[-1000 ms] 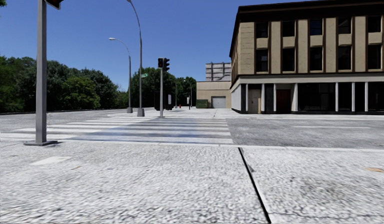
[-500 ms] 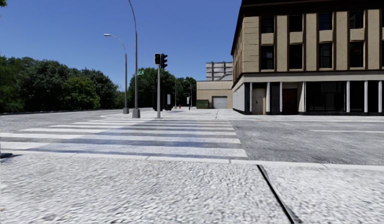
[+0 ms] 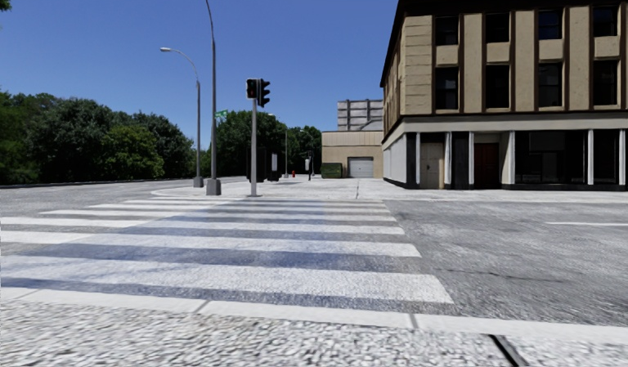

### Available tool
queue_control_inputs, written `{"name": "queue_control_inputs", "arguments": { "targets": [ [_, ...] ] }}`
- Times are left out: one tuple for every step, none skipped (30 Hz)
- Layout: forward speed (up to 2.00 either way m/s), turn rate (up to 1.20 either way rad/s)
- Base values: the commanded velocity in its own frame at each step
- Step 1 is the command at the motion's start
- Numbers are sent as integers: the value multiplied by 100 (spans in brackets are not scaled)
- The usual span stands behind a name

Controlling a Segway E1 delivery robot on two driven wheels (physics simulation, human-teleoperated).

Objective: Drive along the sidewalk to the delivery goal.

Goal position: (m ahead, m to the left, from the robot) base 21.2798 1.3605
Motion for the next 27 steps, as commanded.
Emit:
{"name": "queue_control_inputs", "arguments": {
  "targets": [
    [200,0],
    [200,0],
    [200,0],
    [200,0],
    [200,0],
    [200,0],
    [200,0],
    [200,0],
    [200,0],
    [200,0],
    [200,0],
    [200,0],
    [200,0],
    [200,0],
    [200,0],
    [200,0],
    [192,0],
    [182,0],
    [182,0],
    [170,0],
    [163,0],
    [156,0],
    [149,0],
    [142,0],
    [142,0],
    [139,0],
    [138,0]
  ]
}}
